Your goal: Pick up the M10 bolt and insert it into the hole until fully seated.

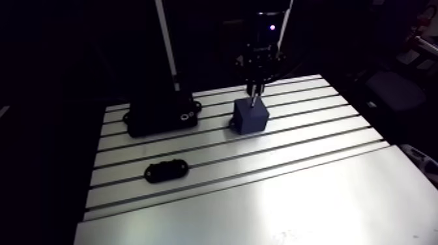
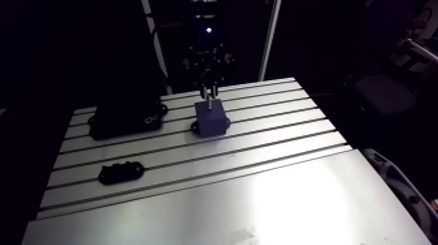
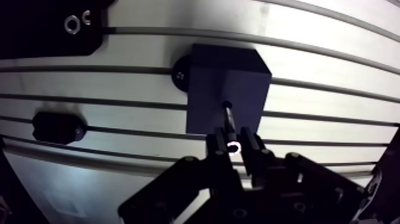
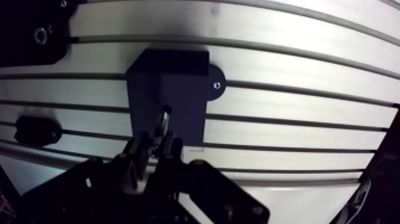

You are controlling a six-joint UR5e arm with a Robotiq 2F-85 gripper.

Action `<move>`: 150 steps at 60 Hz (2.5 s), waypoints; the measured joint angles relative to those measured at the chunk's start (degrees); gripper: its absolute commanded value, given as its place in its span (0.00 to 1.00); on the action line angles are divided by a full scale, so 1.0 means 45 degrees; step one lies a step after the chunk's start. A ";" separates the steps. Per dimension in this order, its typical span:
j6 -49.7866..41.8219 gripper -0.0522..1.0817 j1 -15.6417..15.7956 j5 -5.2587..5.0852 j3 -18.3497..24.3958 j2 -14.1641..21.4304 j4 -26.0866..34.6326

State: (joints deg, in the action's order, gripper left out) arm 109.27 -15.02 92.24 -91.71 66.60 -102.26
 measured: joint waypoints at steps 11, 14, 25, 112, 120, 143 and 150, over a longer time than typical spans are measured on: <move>-0.0015 1.00 -0.0005 0.0000 -0.0035 -0.0004 -0.0006; -0.0019 1.00 -0.0006 -0.0001 -0.0045 -0.0005 -0.0007; -0.0033 1.00 -0.0019 -0.0001 -0.0063 -0.0016 -0.0015; -0.0016 1.00 -0.0049 -0.0026 -0.0041 -0.0107 -0.0368; -0.0014 1.00 -0.0050 -0.0047 -0.0041 -0.0098 -0.0350; 0.0002 1.00 -0.0064 -0.0069 -0.0036 -0.0050 -0.0282; 0.0004 1.00 -0.0064 -0.0074 -0.0040 -0.0041 -0.0266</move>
State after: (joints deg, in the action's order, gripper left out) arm 109.29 -15.31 91.91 -91.89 66.42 -103.46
